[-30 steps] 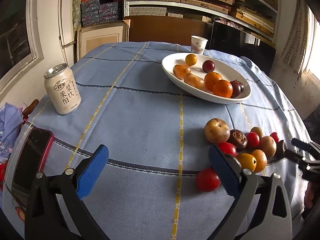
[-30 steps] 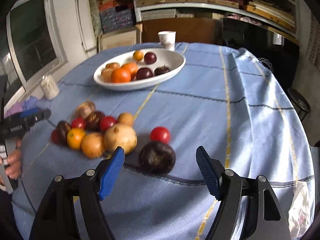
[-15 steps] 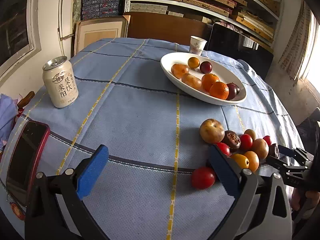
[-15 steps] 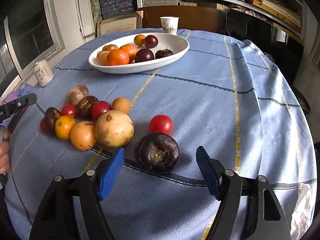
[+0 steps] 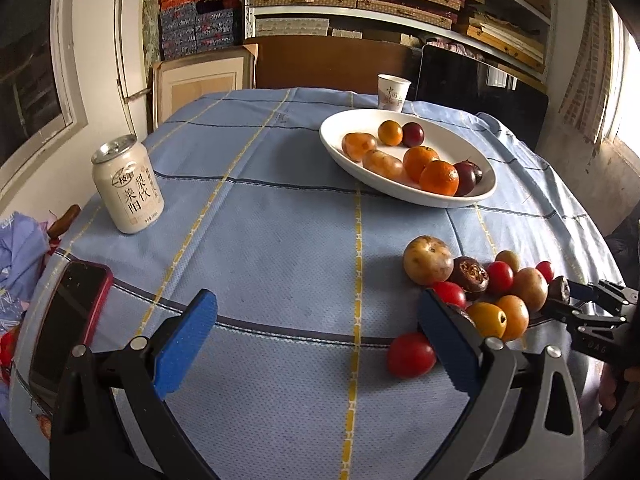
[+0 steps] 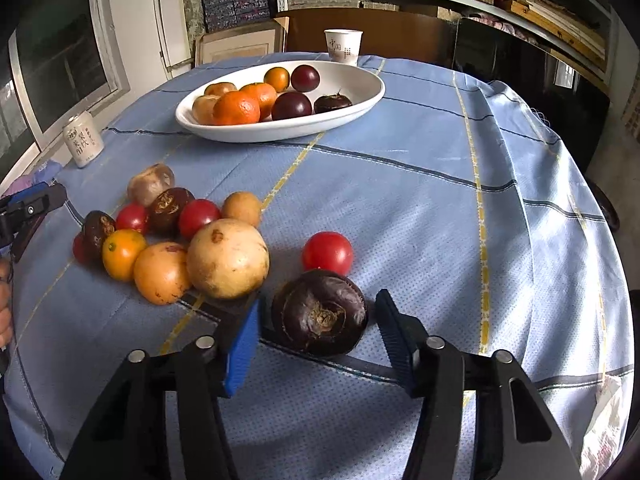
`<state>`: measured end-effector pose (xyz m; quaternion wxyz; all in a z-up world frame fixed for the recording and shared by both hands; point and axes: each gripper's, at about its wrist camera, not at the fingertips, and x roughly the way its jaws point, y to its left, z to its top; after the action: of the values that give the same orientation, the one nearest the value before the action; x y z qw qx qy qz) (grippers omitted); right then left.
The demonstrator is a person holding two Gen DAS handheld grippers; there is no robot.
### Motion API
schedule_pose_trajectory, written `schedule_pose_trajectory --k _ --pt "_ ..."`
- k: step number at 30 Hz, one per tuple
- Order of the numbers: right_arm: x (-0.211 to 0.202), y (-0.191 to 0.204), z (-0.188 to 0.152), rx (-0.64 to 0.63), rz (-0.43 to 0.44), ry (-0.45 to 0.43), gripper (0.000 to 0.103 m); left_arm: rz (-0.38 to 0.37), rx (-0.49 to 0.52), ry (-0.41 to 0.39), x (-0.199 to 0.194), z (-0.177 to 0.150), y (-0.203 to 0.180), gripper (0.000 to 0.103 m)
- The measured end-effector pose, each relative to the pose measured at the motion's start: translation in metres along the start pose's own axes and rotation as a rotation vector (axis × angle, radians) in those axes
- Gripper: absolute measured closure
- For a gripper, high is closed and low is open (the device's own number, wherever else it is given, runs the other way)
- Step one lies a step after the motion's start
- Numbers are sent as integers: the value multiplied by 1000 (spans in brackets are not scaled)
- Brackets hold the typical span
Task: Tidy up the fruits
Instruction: 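Grasp the dark brown wrinkled fruit with the right gripper while the left grasps a red tomato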
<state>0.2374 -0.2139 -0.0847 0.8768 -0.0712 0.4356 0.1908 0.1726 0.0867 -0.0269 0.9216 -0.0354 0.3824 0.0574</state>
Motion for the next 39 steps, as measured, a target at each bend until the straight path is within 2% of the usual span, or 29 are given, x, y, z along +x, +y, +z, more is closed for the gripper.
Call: schedule_pose_trajectory --k 1,6,10,14,15,16,18,19,22,29,34,39 --pt "-1 -1 0 3 9 -3 59 3 1 -2 0 0 1 5" --pt "-5 -13 -1 64 50 -17 59 -1 23 21 4 -1 1 5" --pt "-4 -20 -1 102 55 -10 59 -115 157 61 5 -8 -13 5" --pt "-4 -17 -2 90 56 -8 59 -134 252 43 0 -17 -25 6" --pt "-4 -16 -2 87 57 -8 59 -147 261 44 0 -18 -26 10" --pt "-4 -16 -2 83 57 -7 59 -155 265 48 0 -19 -27 18" --pt "-4 -15 -2 79 56 -6 59 -178 273 72 5 -21 -29 24" --pt "-4 -15 -2 79 55 -6 59 -182 275 85 8 -22 -30 31" --pt "-5 -15 -2 83 56 -7 59 -192 272 125 17 -24 -32 39" --pt "-7 -12 -3 66 58 -12 59 -248 265 155 23 -25 -34 48" --pt "-9 -10 -3 60 63 -18 59 -289 268 189 30 -27 -38 61" --pt "-10 -8 -4 53 64 -20 59 -292 254 200 35 -26 -37 63"
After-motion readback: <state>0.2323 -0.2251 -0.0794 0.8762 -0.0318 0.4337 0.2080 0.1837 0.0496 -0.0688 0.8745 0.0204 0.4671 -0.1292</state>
